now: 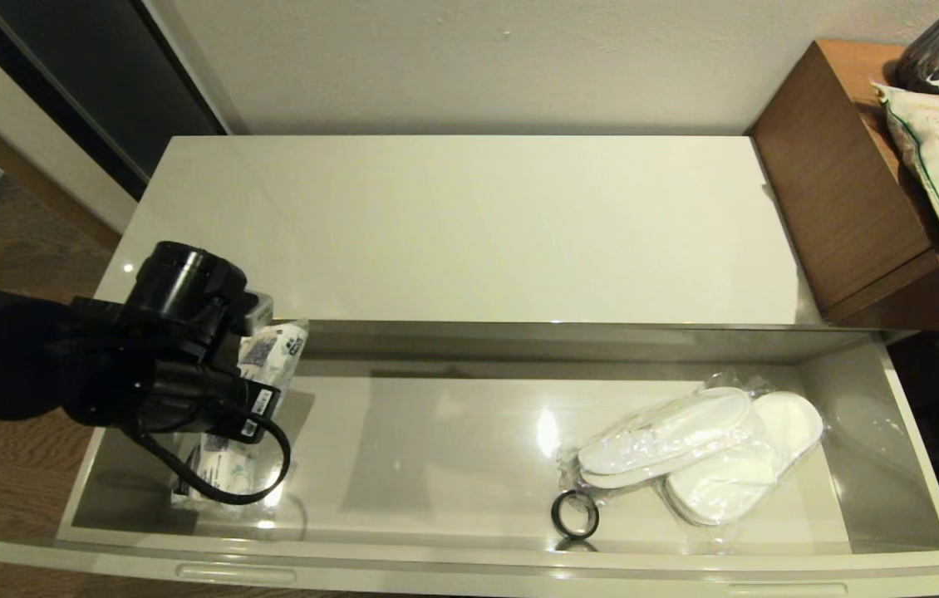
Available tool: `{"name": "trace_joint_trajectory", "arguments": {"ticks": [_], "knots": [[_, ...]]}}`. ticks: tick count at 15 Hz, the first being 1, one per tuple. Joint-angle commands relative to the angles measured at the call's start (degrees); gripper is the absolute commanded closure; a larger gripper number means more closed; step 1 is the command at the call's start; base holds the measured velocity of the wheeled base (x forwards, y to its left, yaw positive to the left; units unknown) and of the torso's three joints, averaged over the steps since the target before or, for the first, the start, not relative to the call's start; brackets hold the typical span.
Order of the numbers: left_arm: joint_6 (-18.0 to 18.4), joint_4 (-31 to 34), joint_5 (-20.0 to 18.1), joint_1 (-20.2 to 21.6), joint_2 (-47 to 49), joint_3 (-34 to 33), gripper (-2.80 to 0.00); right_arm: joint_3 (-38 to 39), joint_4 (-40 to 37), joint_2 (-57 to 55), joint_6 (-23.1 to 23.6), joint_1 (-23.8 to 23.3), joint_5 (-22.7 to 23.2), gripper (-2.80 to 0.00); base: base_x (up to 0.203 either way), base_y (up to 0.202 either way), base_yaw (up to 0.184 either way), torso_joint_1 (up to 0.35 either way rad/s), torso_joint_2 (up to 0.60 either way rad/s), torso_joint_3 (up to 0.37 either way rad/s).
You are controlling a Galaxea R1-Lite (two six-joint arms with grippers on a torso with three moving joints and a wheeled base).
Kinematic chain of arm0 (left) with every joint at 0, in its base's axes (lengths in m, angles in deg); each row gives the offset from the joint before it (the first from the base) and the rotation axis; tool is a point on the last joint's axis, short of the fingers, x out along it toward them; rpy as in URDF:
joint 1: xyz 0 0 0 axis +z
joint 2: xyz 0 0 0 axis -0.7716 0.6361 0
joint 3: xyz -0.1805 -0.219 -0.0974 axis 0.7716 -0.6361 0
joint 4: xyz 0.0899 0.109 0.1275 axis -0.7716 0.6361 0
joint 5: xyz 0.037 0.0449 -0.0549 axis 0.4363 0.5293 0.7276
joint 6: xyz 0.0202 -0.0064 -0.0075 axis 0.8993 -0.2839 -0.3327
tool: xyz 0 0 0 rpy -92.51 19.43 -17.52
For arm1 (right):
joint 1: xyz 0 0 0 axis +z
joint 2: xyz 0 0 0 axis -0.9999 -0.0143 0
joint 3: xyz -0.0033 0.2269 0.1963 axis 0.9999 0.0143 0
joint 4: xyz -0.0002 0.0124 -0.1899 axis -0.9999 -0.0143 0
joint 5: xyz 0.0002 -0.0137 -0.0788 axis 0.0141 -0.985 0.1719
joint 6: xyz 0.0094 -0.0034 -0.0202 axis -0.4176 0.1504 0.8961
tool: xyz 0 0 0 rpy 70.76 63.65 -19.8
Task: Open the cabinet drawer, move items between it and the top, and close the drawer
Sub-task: Place the tissue on the table
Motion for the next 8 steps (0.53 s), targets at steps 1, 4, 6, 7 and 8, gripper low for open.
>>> {"name": "trace_joint_trajectory", "arguments": {"ticks": [1,4,6,7,8], "knots": [[-0.1,5.0,0.15,-1.86,-5.74,4.24,0.0,0.0,0.04,-0.09,0.02,0.0,0.02,0.0,0.0,0.0,0.0,0.0,0.0,0.0],[0.05,9.67,0.32,-2.97,-5.58,14.36,0.0,0.0,0.04,-0.09,0.02,0.0,0.02,0.0,0.0,0.0,0.0,0.0,0.0,0.0],[0.09,11.94,0.56,-3.07,-0.44,25.59,0.0,0.0,0.04,-0.09,0.02,0.0,0.02,0.0,0.0,0.0,0.0,0.0,0.0,0.0],[0.08,13.12,0.77,-3.04,4.22,33.24,0.0,0.0,0.04,-0.09,0.02,0.0,0.02,0.0,0.0,0.0,0.0,0.0,0.0,0.0],[0.17,13.91,1.35,-2.94,10.11,40.99,0.0,0.0,0.04,-0.09,0.02,0.0,0.02,0.0,0.0,0.0,0.0,0.0,0.0,0.0]]}}
